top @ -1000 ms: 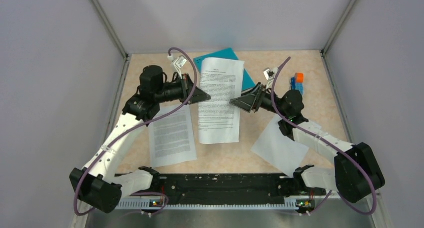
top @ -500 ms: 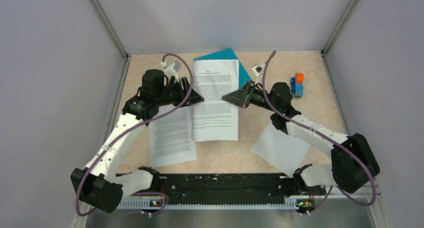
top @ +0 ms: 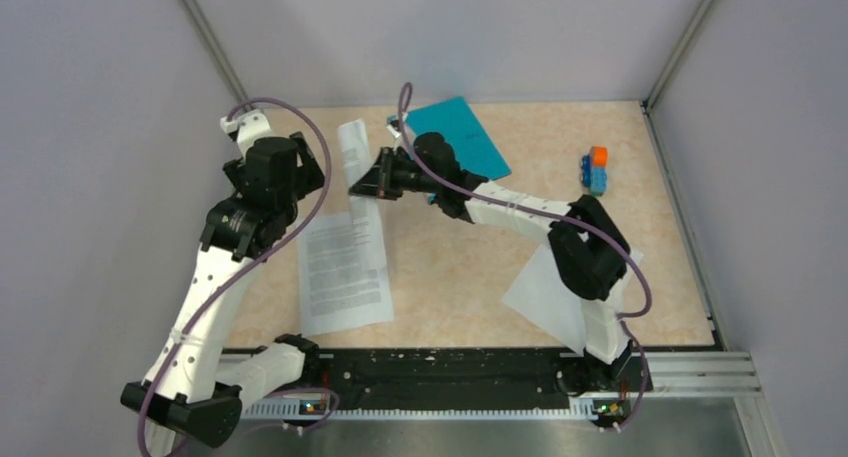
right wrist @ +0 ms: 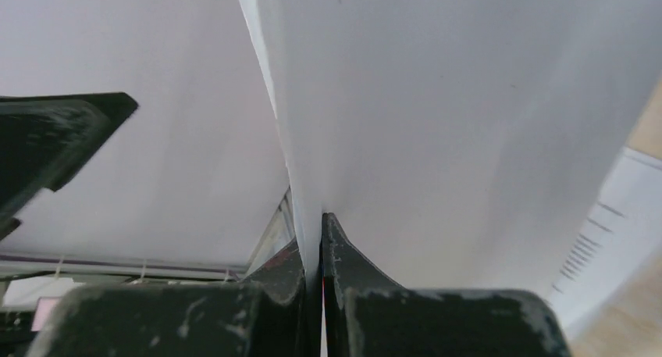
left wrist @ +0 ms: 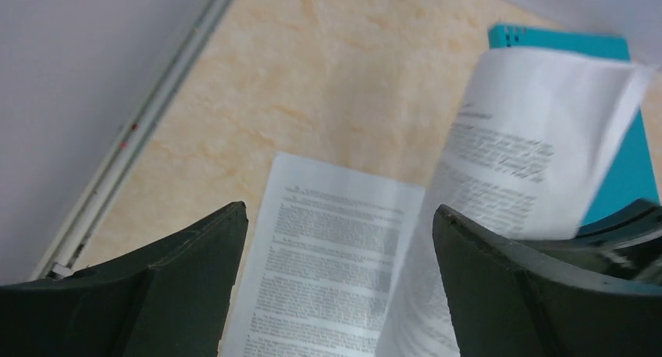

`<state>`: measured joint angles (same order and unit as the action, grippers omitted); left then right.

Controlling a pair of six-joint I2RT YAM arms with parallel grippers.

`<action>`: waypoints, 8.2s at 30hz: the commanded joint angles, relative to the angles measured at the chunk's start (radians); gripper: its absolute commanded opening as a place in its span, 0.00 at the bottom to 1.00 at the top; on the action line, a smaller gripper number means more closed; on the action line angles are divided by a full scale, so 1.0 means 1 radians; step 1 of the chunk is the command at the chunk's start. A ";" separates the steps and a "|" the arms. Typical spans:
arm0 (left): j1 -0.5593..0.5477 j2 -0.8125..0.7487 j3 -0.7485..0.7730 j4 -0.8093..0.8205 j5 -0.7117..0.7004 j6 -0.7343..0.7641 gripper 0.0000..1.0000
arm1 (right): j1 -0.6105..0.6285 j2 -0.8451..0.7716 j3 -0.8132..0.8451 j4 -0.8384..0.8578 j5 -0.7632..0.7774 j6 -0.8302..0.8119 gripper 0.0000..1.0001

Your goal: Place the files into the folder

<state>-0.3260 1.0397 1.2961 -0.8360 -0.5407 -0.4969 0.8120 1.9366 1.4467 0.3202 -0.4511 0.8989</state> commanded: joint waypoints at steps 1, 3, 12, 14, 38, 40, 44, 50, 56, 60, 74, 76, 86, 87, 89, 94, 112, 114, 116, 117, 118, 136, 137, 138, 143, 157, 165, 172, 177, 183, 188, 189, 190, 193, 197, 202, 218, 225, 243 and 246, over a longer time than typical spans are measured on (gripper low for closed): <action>0.038 -0.011 0.105 -0.012 -0.168 0.056 0.93 | 0.106 0.117 0.250 -0.047 -0.022 0.047 0.00; 0.055 -0.015 0.129 -0.010 -0.165 0.071 0.93 | 0.128 0.161 0.304 -0.033 -0.038 0.080 0.00; 0.087 -0.001 0.122 0.005 -0.050 0.073 0.93 | 0.115 0.253 0.164 -0.075 0.015 0.114 0.00; 0.087 -0.006 0.078 0.019 -0.021 0.063 0.92 | 0.113 0.270 0.125 -0.115 0.062 0.076 0.00; 0.088 0.019 -0.010 0.059 0.114 0.037 0.91 | 0.112 0.178 -0.002 -0.212 0.223 -0.014 0.43; 0.088 0.025 -0.001 0.062 0.139 0.036 0.91 | 0.113 0.123 -0.008 -0.246 0.249 -0.038 0.57; 0.088 0.030 -0.004 0.097 0.243 0.033 0.92 | 0.106 0.028 -0.023 -0.381 0.341 -0.092 0.75; 0.030 0.077 -0.105 0.251 0.512 -0.043 0.90 | 0.024 -0.222 -0.286 -0.447 0.485 -0.102 0.85; -0.209 0.283 -0.152 0.440 0.620 -0.090 0.91 | -0.130 -0.612 -0.589 -0.606 0.672 -0.102 0.92; -0.338 0.474 -0.094 0.552 0.733 -0.082 0.91 | -0.298 -0.860 -0.759 -0.770 0.731 -0.064 0.97; -0.532 1.003 0.257 0.598 0.956 -0.020 0.93 | -0.844 -1.140 -0.954 -0.969 0.774 0.027 0.99; -0.536 1.027 0.264 0.602 0.961 -0.019 0.93 | -0.901 -1.131 -0.959 -0.966 0.785 0.041 0.99; -0.538 1.044 0.251 0.558 0.864 0.006 0.94 | -1.108 -1.062 -1.110 -0.731 0.484 -0.025 0.99; -0.538 1.044 0.252 0.548 0.837 0.006 0.94 | -1.107 -1.049 -1.117 -0.707 0.444 -0.026 0.99; -0.536 1.040 0.251 0.531 0.782 -0.002 0.94 | -1.089 -1.022 -1.131 -0.670 0.377 -0.019 0.99; -0.530 1.048 0.260 0.489 0.684 -0.035 0.94 | -0.853 -0.986 -1.107 -0.617 0.402 0.051 0.99; -0.474 1.055 0.219 0.524 0.906 -0.150 0.82 | -0.689 -0.786 -1.068 -0.363 0.174 0.019 0.99; -0.472 1.039 0.223 0.521 0.908 -0.149 0.80 | -0.690 -0.781 -1.070 -0.356 0.175 0.013 0.99; -0.469 1.024 0.223 0.514 0.908 -0.148 0.77 | -0.689 -0.780 -1.070 -0.357 0.176 0.008 0.99; -0.468 1.017 0.223 0.511 0.906 -0.146 0.74 | -0.690 -0.781 -1.067 -0.357 0.174 0.003 0.99; -0.466 1.011 0.223 0.508 0.906 -0.145 0.71 | -0.689 -0.781 -1.062 -0.356 0.172 -0.002 0.99; -0.367 0.688 0.153 0.489 1.045 -0.107 0.30 | -0.690 -0.953 -0.900 -0.271 -0.045 -0.108 0.99; -0.353 0.657 0.144 0.489 1.057 -0.109 0.30 | -0.690 -0.953 -0.897 -0.236 -0.069 -0.092 0.99; -0.338 0.625 0.134 0.489 1.071 -0.114 0.30 | -0.689 -0.951 -0.894 -0.200 -0.091 -0.076 0.99; -0.252 0.487 0.061 0.548 1.152 -0.174 0.30 | -0.662 -0.938 -0.883 0.008 -0.162 0.015 0.99; -0.085 0.291 -0.050 0.677 1.313 -0.305 0.31 | -0.419 -0.762 -0.719 0.360 -0.109 0.150 0.95; -0.019 0.231 -0.129 0.706 1.326 -0.328 0.32 | -0.390 -0.722 -0.710 0.426 -0.096 0.207 0.58; -0.007 0.225 -0.151 0.696 1.331 -0.312 0.32 | -0.341 -0.685 -0.672 0.417 -0.107 0.194 0.49; 0.002 0.213 -0.178 0.701 1.325 -0.309 0.32 | -0.309 -0.649 -0.642 0.377 -0.096 0.164 0.30; 0.013 0.180 -0.111 0.391 1.025 -0.121 0.57 | -0.298 -0.612 -0.565 0.173 -0.032 0.066 0.00; 0.017 0.047 -0.106 0.168 0.365 -0.064 0.87 | -0.202 -0.463 -0.376 -0.012 0.085 -0.019 0.00; 0.019 0.017 -0.098 0.150 0.271 -0.047 0.89 | -0.171 -0.413 -0.318 -0.059 0.104 -0.032 0.00; 0.019 -0.004 -0.087 0.126 0.187 -0.031 0.90 | -0.145 -0.361 -0.256 -0.086 0.115 -0.039 0.00; 0.029 -0.038 -0.003 0.060 0.018 0.031 0.95 | -0.066 -0.175 -0.037 -0.150 0.117 -0.033 0.00; 0.056 -0.051 0.094 0.015 -0.049 0.065 0.96 | 0.040 0.088 0.316 -0.266 0.087 -0.025 0.00; 0.082 -0.064 0.171 -0.008 -0.061 0.087 0.98 | 0.106 0.285 0.601 -0.293 0.004 0.046 0.00; 0.118 0.019 -0.057 0.102 0.164 0.041 0.95 | 0.035 0.321 0.235 -0.303 0.113 -0.047 0.00; 0.121 0.037 -0.082 0.114 0.194 0.034 0.94 | 0.037 0.310 0.194 -0.278 0.115 -0.043 0.00; 0.123 0.059 -0.098 0.124 0.231 0.026 0.94 | 0.096 0.277 0.146 -0.258 0.174 0.004 0.00; 0.123 0.059 -0.104 0.128 0.233 0.026 0.94 | 0.100 0.277 0.142 -0.258 0.176 0.007 0.00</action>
<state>-0.2100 1.0981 1.2022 -0.7559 -0.3180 -0.4660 0.8959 2.2589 1.5845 0.0204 -0.2905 0.8940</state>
